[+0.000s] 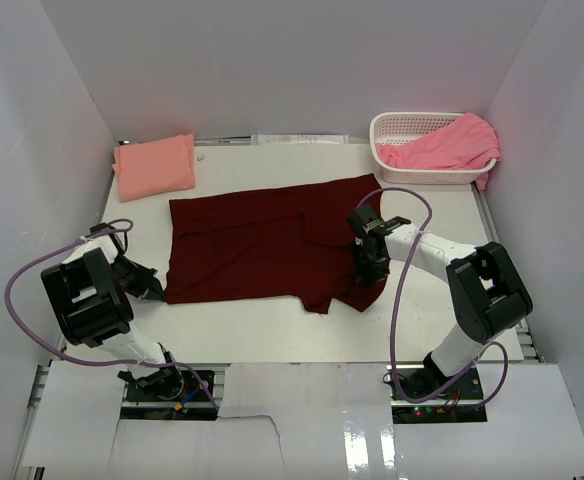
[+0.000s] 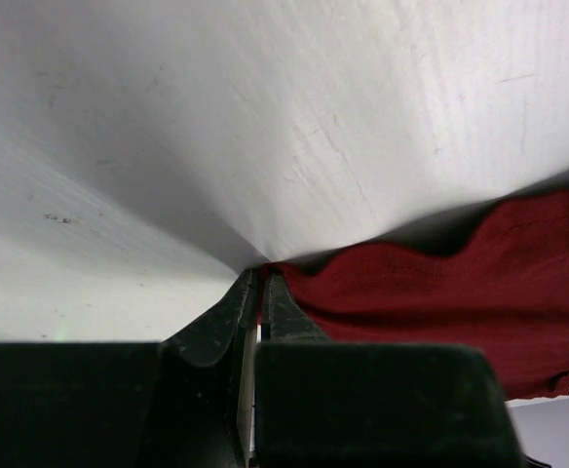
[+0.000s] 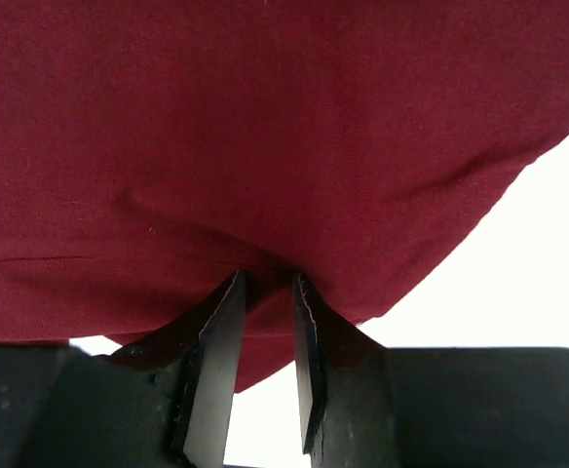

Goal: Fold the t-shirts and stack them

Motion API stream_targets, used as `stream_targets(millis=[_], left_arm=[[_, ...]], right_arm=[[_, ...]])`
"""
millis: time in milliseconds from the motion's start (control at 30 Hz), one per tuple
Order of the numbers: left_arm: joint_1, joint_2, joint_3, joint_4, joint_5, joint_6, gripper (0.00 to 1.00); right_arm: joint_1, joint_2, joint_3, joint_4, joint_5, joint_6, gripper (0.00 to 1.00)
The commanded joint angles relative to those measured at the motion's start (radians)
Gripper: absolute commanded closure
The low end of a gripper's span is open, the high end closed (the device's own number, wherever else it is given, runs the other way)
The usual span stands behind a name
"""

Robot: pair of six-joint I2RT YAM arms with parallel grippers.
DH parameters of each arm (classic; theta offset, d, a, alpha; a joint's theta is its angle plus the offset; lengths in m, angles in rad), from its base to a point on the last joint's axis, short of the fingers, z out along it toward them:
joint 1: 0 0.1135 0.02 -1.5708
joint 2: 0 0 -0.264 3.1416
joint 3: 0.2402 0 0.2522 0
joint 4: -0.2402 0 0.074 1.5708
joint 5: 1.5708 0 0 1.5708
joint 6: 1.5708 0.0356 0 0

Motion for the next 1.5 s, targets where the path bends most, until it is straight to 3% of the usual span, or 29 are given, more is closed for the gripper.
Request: stream_targets(millis=[0, 500, 900, 1000, 1233, 1367, 1467], left_arm=[[0.008, 0.019, 0.025, 0.063, -0.049, 0.022, 0.92], [0.011, 0.06, 0.041, 0.075, -0.054, 0.042, 0.93], [0.011, 0.017, -0.016, 0.101, 0.03, 0.038, 1.0], [0.01, 0.011, -0.016, 0.101, 0.031, 0.038, 1.0], [0.01, 0.002, -0.03, 0.104, 0.023, 0.039, 0.99], [0.01, 0.006, -0.033, 0.115, 0.027, 0.039, 0.99], [0.011, 0.013, -0.036, 0.118, 0.034, 0.044, 0.99]], right_arm=[[-0.01, 0.001, -0.008, -0.011, -0.02, -0.013, 0.68], [-0.182, 0.012, -0.024, -0.037, -0.031, -0.048, 0.68], [-0.151, -0.16, 0.057, -0.086, -0.075, -0.085, 0.45], [-0.149, -0.256, 0.047, -0.113, -0.085, -0.073, 0.44], [-0.162, -0.525, -0.183, -0.072, -0.282, 0.09, 0.48], [-0.174, -0.638, -0.369, 0.049, -0.431, 0.228, 0.52], [-0.174, -0.723, -0.484, 0.141, -0.433, 0.334, 0.53]])
